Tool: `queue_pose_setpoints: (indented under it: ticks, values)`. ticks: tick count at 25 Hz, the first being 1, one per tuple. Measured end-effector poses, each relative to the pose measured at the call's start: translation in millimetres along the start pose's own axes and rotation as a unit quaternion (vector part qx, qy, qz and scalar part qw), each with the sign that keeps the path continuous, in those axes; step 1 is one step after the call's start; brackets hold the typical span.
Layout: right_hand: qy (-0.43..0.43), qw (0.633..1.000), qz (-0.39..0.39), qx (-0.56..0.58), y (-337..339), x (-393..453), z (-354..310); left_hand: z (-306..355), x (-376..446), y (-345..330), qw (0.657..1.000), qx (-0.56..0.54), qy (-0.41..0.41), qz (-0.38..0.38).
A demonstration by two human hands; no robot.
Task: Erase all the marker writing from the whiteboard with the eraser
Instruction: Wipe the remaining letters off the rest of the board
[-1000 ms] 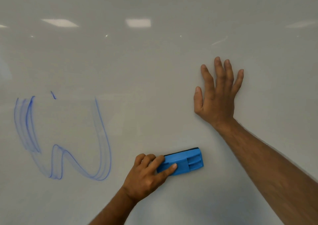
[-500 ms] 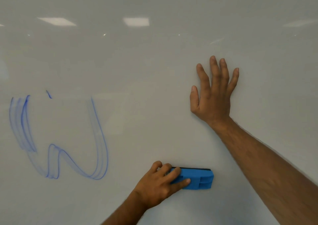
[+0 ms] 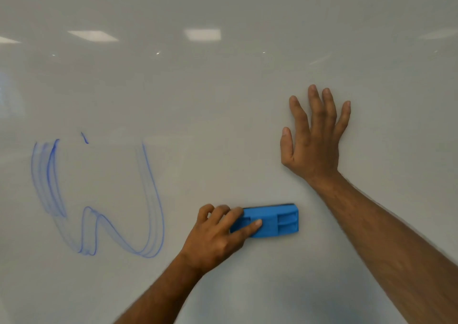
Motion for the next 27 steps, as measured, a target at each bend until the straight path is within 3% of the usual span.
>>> queue_pose_setpoints:
  ticks: [3,13,21,27]
  values:
    - [0.001,1.000,0.001,0.004,0,0,0,-9,9,6,0.999,0.005,0.027,0.019]
    - [0.026,1.000,0.000,0.016,0,-2,-5,-26,-65,20,0.992,0.062,-0.084,-0.068]
    - [0.026,0.999,-0.025,0.033,1,8,-70,-141,-54,97,0.990,0.141,-0.016,-0.015]
    - [-0.034,0.995,-0.081,0.045,-3,42,-122,-230,-37,147,0.983,0.161,0.075,0.046]
Point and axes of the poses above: each hand's wrist, its own x-axis towards the middle knuckle, its own y-axis out of the back of the hand, z = x × y, the point moved 7 cm from there along x, towards the middle knuckle, and after that the axes turned 8 degrees about -z, right-handed, at the moved point
